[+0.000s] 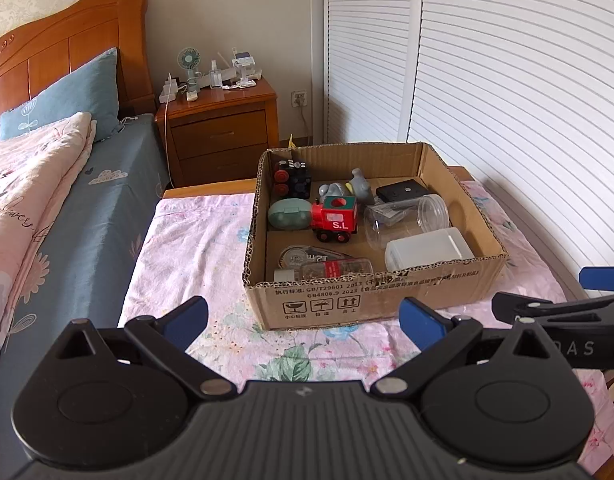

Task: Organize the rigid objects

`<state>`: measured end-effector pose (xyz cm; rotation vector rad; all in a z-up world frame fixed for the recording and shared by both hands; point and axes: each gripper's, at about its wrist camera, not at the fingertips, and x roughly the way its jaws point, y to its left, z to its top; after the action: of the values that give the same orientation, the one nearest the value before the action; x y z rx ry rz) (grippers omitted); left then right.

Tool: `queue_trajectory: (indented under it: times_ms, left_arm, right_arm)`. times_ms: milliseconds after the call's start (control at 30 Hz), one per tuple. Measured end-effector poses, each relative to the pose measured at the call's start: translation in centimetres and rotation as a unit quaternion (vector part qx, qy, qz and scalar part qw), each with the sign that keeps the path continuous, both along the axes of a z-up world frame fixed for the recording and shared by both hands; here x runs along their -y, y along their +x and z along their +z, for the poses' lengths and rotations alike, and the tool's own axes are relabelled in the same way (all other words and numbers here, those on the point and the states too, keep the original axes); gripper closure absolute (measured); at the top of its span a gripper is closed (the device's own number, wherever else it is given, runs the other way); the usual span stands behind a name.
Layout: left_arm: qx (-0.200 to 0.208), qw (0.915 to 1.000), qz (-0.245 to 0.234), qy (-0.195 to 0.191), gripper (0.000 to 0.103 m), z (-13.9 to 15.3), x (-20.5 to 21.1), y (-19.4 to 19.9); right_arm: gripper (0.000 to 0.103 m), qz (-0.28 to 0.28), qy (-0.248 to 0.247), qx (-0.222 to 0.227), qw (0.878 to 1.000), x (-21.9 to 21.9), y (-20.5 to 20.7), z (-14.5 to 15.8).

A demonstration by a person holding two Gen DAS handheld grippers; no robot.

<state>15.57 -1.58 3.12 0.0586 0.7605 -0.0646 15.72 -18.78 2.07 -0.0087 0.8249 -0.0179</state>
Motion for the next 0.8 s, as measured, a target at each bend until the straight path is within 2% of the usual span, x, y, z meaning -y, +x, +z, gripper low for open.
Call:
queue_trajectory:
  times_ms: [800]
  left_arm:
    - [0.0, 1.0, 0.003, 0.003, 0.002, 0.16, 0.19, -0.21]
  right_arm:
    - [0.0, -0.002, -0.005, 0.006, 1.0, 0.12, -0.19, 0.19]
